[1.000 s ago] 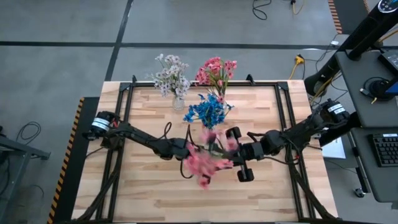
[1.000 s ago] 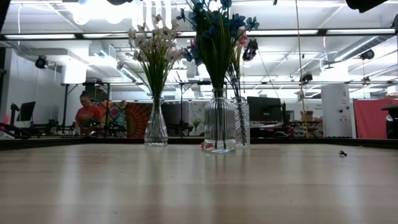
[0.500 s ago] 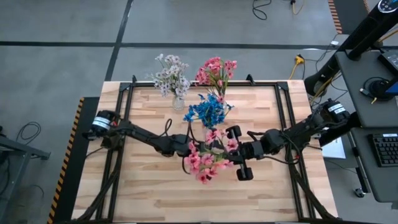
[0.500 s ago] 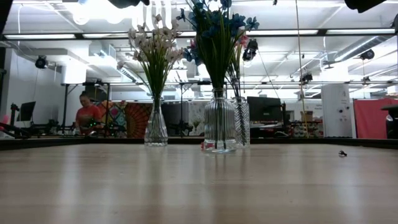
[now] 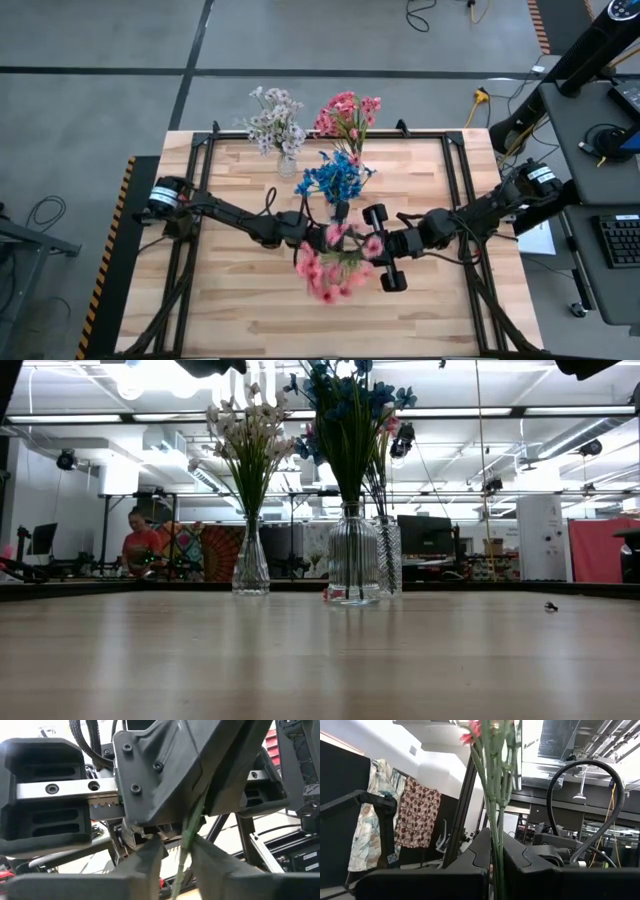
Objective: Sort flowers into vase by color
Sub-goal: Put the pink flowers into the right transparent vase
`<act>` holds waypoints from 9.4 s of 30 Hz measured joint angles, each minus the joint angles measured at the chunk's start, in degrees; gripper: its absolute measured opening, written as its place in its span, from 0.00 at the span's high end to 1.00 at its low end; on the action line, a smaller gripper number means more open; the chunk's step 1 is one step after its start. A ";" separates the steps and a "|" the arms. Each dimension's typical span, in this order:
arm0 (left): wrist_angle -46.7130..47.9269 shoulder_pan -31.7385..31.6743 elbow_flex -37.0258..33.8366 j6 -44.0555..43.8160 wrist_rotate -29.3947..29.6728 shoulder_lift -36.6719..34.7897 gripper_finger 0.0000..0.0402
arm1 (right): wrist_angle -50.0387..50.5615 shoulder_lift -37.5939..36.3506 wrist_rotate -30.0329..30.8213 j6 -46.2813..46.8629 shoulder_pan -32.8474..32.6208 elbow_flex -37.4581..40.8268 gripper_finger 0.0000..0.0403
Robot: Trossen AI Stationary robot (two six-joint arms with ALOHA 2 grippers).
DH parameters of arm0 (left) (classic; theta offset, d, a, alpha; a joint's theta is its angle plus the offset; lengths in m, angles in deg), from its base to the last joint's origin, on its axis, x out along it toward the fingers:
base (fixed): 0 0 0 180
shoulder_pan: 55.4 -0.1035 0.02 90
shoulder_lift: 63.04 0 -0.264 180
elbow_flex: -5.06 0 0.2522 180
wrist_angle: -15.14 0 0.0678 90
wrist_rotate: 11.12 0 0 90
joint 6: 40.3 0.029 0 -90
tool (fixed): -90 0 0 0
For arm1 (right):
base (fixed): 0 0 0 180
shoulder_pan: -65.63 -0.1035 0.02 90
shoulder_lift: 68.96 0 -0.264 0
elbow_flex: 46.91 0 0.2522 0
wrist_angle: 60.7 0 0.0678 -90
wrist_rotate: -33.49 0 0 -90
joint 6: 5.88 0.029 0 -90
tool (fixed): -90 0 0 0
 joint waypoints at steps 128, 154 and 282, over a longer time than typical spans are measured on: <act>28.08 1.49 -32.04 -1.24 32.73 -43.66 0.52 | 44.38 -21.87 -14.98 3.75 52.04 5.64 0.97; 21.77 0.20 -32.13 -5.79 34.21 -32.00 0.52 | 45.22 -15.72 -14.99 3.01 52.01 5.64 0.97; 21.73 -1.05 -32.50 -5.81 34.23 -31.96 0.52 | 57.89 -9.61 -13.53 3.67 52.00 2.03 0.77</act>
